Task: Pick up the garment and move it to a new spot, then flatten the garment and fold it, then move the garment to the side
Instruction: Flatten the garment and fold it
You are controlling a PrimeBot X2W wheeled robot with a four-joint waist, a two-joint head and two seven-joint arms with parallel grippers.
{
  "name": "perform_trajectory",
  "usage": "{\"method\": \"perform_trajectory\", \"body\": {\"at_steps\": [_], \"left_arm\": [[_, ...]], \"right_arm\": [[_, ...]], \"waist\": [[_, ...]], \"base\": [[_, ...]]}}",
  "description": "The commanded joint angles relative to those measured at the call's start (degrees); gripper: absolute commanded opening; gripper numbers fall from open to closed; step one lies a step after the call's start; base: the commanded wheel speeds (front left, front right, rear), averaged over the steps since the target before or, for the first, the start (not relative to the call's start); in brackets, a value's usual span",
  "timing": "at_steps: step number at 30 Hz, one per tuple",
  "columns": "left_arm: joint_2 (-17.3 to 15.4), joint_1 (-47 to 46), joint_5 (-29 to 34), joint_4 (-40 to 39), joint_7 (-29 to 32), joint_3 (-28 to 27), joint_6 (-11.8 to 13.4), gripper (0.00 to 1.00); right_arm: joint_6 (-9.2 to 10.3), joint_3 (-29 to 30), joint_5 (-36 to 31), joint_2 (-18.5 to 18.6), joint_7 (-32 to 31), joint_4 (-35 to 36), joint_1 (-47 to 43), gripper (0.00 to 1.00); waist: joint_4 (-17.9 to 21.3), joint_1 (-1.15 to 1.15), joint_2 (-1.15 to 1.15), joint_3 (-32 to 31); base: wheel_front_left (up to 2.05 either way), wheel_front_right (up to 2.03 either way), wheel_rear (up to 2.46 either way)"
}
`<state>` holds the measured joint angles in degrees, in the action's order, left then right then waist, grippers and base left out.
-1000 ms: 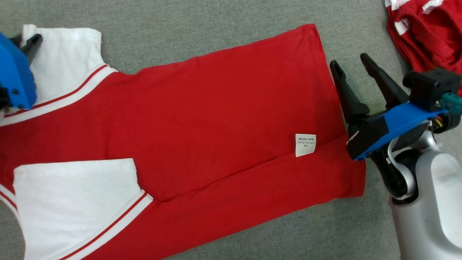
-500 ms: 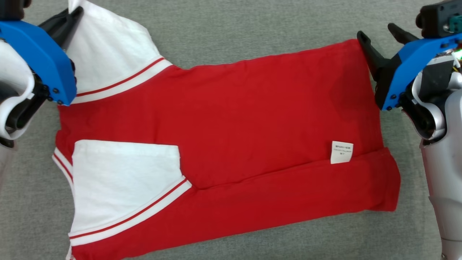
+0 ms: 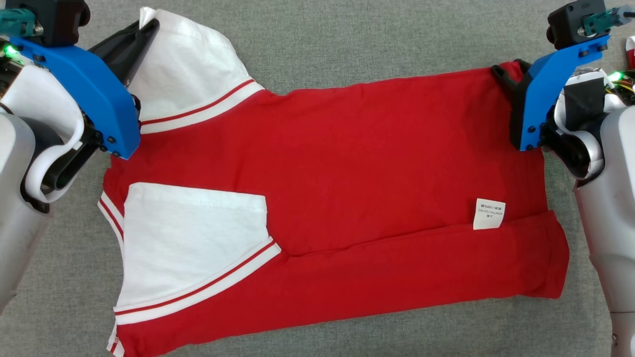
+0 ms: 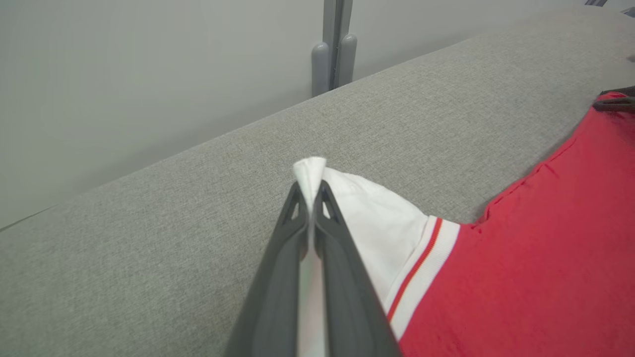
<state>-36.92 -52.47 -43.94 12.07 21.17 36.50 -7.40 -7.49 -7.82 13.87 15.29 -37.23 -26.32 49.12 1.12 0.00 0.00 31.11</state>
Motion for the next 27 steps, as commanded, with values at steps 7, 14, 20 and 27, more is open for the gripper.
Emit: {"method": "perform_trajectory", "body": {"at_steps": [7,14,20,27], "left_arm": [[-1.1,-0.9,-0.9,-0.3,-1.8,1.2,-0.1,0.00],[-2.5,3.5,-2.7,-3.0,-5.8,1.7,-0.1,0.00],[-5.3,12.5,-4.5,-9.5,-10.3,0.5,1.7,0.00],[-7.2,27.1,-6.5,-16.2,-15.3,0.8,7.0,0.00]], "right_arm": [[0.00,-1.2,-0.3,0.5,3.1,-1.8,0.9,0.00],[0.00,-2.0,0.7,0.4,9.9,-1.3,-2.0,0.00],[0.00,-2.2,2.3,1.1,15.5,1.1,-8.1,0.00],[0.00,0.3,4.8,0.6,18.5,4.8,-19.1,0.00]], "waist": [[-0.1,0.00,0.00,-1.2],[-0.3,0.00,0.00,-4.6],[-0.8,0.00,0.00,-9.4],[-1.9,0.00,0.00,-15.8]], "base": [[0.00,0.00,0.00],[0.00,0.00,0.00],[0.00,0.00,0.00],[0.00,0.00,0.00]]}}
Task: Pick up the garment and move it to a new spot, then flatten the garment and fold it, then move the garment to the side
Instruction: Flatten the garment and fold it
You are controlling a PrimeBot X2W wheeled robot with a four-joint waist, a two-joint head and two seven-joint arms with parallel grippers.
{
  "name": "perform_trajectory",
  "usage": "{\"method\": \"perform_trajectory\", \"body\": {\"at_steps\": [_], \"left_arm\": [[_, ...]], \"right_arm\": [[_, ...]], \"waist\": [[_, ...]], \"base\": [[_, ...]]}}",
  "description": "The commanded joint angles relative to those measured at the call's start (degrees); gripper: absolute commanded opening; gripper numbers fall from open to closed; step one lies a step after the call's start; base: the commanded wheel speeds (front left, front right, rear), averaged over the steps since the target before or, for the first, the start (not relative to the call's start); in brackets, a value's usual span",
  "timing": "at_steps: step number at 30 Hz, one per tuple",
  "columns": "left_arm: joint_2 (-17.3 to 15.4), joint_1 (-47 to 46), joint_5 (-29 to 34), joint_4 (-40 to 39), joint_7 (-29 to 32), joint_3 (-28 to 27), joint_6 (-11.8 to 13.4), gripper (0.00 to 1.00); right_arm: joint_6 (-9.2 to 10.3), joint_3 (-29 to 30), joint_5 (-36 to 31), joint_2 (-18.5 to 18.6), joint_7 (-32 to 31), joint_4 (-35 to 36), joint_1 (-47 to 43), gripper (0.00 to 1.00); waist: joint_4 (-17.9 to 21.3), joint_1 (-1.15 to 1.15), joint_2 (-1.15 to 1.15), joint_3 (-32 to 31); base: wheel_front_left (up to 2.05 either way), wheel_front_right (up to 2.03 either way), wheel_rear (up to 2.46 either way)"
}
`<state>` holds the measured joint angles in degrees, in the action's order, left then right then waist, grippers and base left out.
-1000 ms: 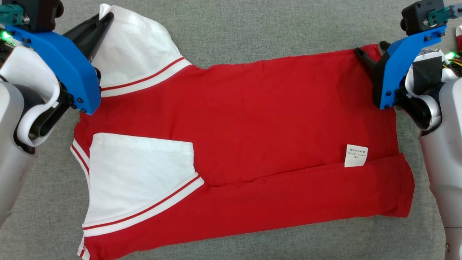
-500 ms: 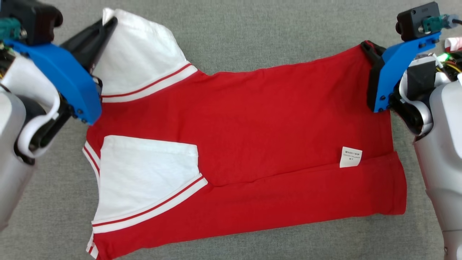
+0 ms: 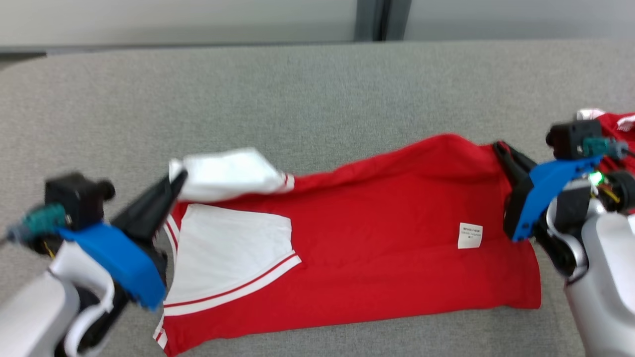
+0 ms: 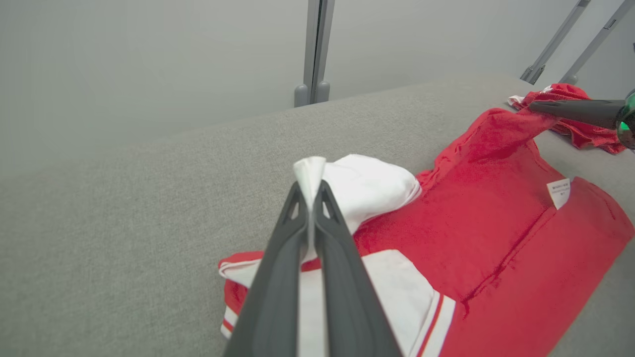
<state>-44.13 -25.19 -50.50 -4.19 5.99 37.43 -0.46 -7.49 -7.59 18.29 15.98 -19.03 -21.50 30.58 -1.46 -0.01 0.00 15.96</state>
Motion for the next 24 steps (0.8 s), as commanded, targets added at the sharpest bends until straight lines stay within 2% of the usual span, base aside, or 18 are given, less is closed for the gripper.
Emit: {"method": "perform_trajectory", "body": {"at_steps": [1,6,12,13,14,15,16,17,18,21,24], "left_arm": [[0.0,1.8,-0.2,-0.5,-0.9,0.1,0.7,0.00],[1.6,10.4,-2.1,-0.6,-4.7,1.5,2.5,0.00],[5.0,14.9,-3.3,4.5,-8.9,2.9,1.9,0.00],[5.5,15.3,-3.3,5.5,-9.8,2.8,1.8,0.00],[6.1,15.7,-3.4,6.5,-11.0,2.5,1.9,0.00],[6.7,16.3,-3.8,7.4,-12.3,2.2,1.7,0.00],[7.3,16.9,-4.1,8.0,-13.5,1.9,1.4,0.20],[7.9,17.5,-4.5,8.7,-14.7,1.7,1.1,0.52],[8.2,18.1,-4.6,9.1,-15.9,1.6,0.7,1.00],[9.5,19.8,-5.1,10.1,-18.4,0.7,0.4,1.00],[11.0,21.5,-5.1,10.2,-20.3,-1.7,1.3,1.00]], "right_arm": [[0.00,0.5,0.5,-0.4,0.4,0.6,-2.1,0.00],[0.00,3.1,0.6,-1.6,0.2,3.6,-9.4,0.00],[0.00,5.6,-0.4,-3.4,0.8,5.6,-15.2,0.00],[0.00,5.9,-0.6,-3.8,1.2,5.9,-15.9,0.06],[0.00,6.2,-0.8,-4.0,1.4,6.1,-16.6,0.27],[0.00,6.4,-1.1,-4.3,1.8,6.4,-17.4,0.43],[0.00,6.7,-1.3,-4.6,2.3,6.7,-18.1,0.76],[0.00,7.2,-1.5,-5.0,2.8,7.1,-18.9,1.00],[0.00,7.5,-1.7,-5.3,3.3,7.3,-19.8,1.00],[0.00,9.2,-2.6,-6.5,4.6,8.4,-22.2,1.00],[0.00,11.3,-3.5,-7.8,5.8,9.4,-24.4,1.00]], "waist": [[0.5,0.01,0.00,-1.4],[-0.2,0.01,0.00,-4.1],[-0.6,0.01,0.00,-5.6],[-0.7,0.01,0.00,-5.7],[-0.7,0.01,0.00,-5.9],[-0.7,0.01,0.00,-6.1],[-0.7,0.01,0.00,-6.2],[-0.7,0.01,0.00,-6.4],[-0.8,0.01,0.00,-6.5],[-0.9,0.01,0.00,-7.0],[-1.0,0.01,0.00,-7.5]], "base": [[0.00,0.00,0.00],[0.00,0.00,0.00],[0.00,0.00,0.00],[0.00,0.00,0.00],[0.00,0.00,0.00],[0.00,0.00,0.00],[0.00,0.00,0.00],[0.00,0.00,0.00],[0.00,0.00,0.00],[0.00,0.00,0.00],[0.00,0.00,0.00]]}}
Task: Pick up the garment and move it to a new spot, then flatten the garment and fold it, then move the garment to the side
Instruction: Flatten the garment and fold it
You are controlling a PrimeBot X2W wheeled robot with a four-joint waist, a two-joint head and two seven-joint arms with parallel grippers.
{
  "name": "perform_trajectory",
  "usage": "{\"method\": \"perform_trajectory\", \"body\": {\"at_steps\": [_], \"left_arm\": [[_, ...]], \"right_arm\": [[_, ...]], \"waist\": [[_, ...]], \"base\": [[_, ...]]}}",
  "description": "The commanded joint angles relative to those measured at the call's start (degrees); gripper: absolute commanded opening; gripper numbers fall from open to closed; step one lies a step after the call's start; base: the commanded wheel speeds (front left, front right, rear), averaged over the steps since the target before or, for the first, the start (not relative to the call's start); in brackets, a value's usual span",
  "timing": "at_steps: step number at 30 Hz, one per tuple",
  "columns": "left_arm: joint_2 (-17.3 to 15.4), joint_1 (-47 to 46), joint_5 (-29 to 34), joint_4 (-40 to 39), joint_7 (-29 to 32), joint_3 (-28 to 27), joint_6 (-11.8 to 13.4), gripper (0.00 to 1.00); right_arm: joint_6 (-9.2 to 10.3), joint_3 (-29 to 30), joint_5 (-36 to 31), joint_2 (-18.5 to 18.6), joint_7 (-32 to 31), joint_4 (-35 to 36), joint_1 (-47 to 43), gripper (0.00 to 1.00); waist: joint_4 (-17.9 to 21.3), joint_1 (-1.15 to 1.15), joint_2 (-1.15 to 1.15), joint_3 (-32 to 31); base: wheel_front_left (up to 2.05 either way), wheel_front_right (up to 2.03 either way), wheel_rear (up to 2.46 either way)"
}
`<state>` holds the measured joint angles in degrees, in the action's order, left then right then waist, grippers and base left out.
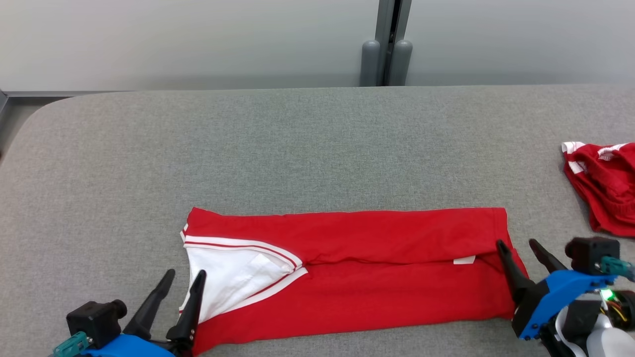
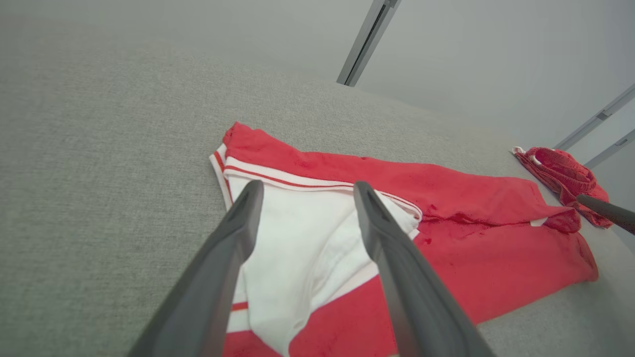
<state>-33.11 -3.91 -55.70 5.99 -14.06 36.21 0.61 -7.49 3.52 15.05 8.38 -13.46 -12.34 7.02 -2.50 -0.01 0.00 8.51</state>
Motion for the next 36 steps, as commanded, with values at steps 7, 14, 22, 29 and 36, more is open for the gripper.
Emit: {"method": "perform_trajectory", "body": {"at_steps": [7,14,22,29,36], "left_arm": [[3.0,2.3,7.0,-2.2,-1.1,-7.6,4.9,1.00],[7.4,3.4,14.1,-3.1,-1.2,-13.3,8.1,1.00],[9.8,3.9,17.8,-2.1,-1.2,-15.0,7.3,1.00],[10.9,4.5,19.1,-1.6,-1.2,-15.7,6.4,1.00],[11.4,4.2,20.0,-1.5,-1.2,-16.1,5.9,1.00]], "right_arm": [[0.00,4.6,-2.5,-1.9,1.4,1.7,-2.0,1.00],[0.00,6.1,-4.9,-3.5,3.6,-0.9,0.6,1.00],[0.00,8.0,-8.4,-4.4,8.0,-8.8,2.5,1.00],[0.00,10.0,-11.3,-4.8,13.4,-15.4,3.4,1.00],[-0.01,9.2,-11.7,-5.5,17.8,-23.2,4.5,0.46]], "waist": [[-0.8,0.01,0.00,-0.7],[-2.0,0.01,0.00,-0.6],[-3.9,0.01,0.00,0.1],[-4.8,0.01,0.00,0.4],[-4.5,0.01,0.00,0.8]], "base": [[0.00,0.00,0.00],[0.00,0.00,0.00],[0.00,0.00,0.00],[0.00,0.00,0.00],[0.00,0.00,0.00]]}}
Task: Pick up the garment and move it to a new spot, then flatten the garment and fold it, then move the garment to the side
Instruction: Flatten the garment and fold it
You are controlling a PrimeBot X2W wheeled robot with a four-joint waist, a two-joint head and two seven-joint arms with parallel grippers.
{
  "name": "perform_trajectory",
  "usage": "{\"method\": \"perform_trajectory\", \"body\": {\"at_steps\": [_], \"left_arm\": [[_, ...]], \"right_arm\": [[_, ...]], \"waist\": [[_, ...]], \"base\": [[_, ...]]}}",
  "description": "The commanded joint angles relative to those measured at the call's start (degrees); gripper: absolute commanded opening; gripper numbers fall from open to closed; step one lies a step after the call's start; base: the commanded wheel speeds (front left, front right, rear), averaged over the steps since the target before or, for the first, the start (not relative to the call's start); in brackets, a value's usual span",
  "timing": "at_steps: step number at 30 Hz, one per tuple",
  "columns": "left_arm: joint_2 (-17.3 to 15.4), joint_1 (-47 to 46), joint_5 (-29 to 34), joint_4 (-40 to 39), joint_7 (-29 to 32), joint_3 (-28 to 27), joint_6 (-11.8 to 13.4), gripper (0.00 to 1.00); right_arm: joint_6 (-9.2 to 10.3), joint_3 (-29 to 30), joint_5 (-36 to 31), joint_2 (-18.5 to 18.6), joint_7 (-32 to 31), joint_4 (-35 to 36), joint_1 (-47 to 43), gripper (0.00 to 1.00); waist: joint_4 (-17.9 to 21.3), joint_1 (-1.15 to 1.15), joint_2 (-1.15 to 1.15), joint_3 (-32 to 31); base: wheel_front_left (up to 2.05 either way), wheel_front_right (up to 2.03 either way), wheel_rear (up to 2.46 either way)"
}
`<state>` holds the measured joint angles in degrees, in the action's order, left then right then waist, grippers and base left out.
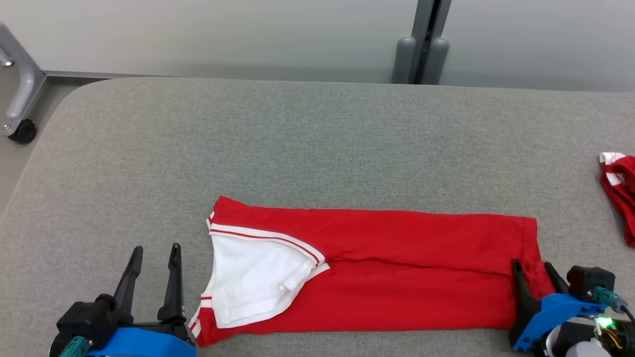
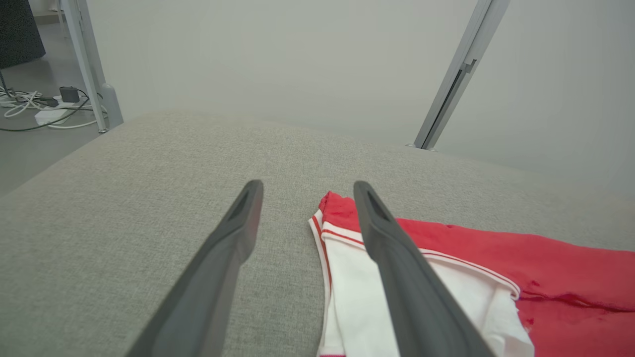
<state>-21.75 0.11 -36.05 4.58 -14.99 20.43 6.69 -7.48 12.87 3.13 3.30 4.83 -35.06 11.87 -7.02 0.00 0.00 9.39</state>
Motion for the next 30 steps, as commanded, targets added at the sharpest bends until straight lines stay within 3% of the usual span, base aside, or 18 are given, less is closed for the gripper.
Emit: {"method": "perform_trajectory", "body": {"at_steps": [1,4,11,15,24,30], "left_arm": [[0.0,0.0,0.5,-0.1,-0.3,-0.4,-0.1,1.00],[0.2,-0.4,0.8,-0.2,-0.2,-0.6,-0.1,1.00],[0.5,-0.8,1.4,-0.4,-0.3,-0.5,-0.4,1.00],[0.6,-0.8,1.8,-0.4,-0.3,-0.3,-0.3,1.00],[1.2,-1.1,2.1,-0.1,-0.2,0.5,-0.3,1.00],[1.4,-1.7,2.1,0.4,-0.2,0.7,-0.5,1.00]], "right_arm": [[-0.02,-0.6,0.2,-0.5,-0.1,-1.3,0.1,0.35],[-0.02,-1.6,-0.4,-0.5,1.4,-3.3,1.6,0.00],[-0.01,-1.8,-0.3,-0.2,4.5,-4.4,6.6,0.00],[0.01,-0.9,0.2,2.1,4.1,-2.4,7.5,0.00],[-0.01,3.3,4.7,7.8,-2.2,10.3,3.3,0.00],[-0.01,3.4,9.0,5.7,-7.0,17.9,0.2,0.00]], "waist": [[0.2,0.00,0.00,0.0],[1.0,0.00,0.00,0.1],[3.5,0.00,0.00,-0.1],[5.2,0.00,0.00,-0.4],[8.3,0.00,0.00,-0.4],[8.8,0.00,0.00,-0.3]], "base": [[0.00,0.00,0.00],[0.00,0.00,0.00],[0.00,0.00,0.00],[0.00,0.00,0.00],[0.00,0.00,0.00],[0.00,0.00,0.00]]}}
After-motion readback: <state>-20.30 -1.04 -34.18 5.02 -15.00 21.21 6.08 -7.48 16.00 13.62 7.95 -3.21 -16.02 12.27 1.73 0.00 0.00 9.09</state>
